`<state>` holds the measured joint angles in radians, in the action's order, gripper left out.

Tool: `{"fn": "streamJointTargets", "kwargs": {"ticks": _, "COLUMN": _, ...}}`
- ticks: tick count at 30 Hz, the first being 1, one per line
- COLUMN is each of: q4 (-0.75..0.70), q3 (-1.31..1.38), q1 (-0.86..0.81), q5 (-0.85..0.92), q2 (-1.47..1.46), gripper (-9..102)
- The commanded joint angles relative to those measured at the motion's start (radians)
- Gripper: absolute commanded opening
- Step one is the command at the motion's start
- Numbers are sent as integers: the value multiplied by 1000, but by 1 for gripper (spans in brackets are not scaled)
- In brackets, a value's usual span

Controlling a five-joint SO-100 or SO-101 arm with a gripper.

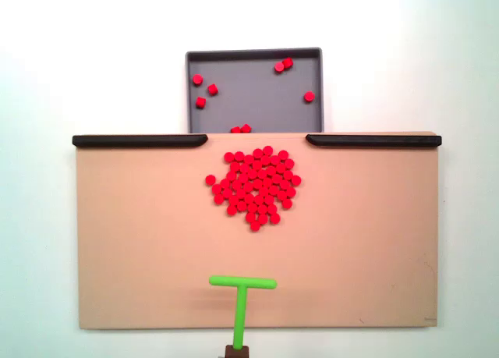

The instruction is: Gather the bottom side granules

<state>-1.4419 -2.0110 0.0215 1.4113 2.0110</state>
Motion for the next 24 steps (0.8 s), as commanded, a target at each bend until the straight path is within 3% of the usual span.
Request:
{"fn": "streamJointTargets", "kwargs": {"ticks": 1, "q4": 26, "q3": 8, "q1": 29, "q5": 124, "q2": -101, "gripper": 0}}
{"fn": "streamJointTargets", "kwargs": {"ticks": 24, "q4": 26, "q3": 14, "q1": 18, "q5": 132, "q2": -107, "gripper": 0}}
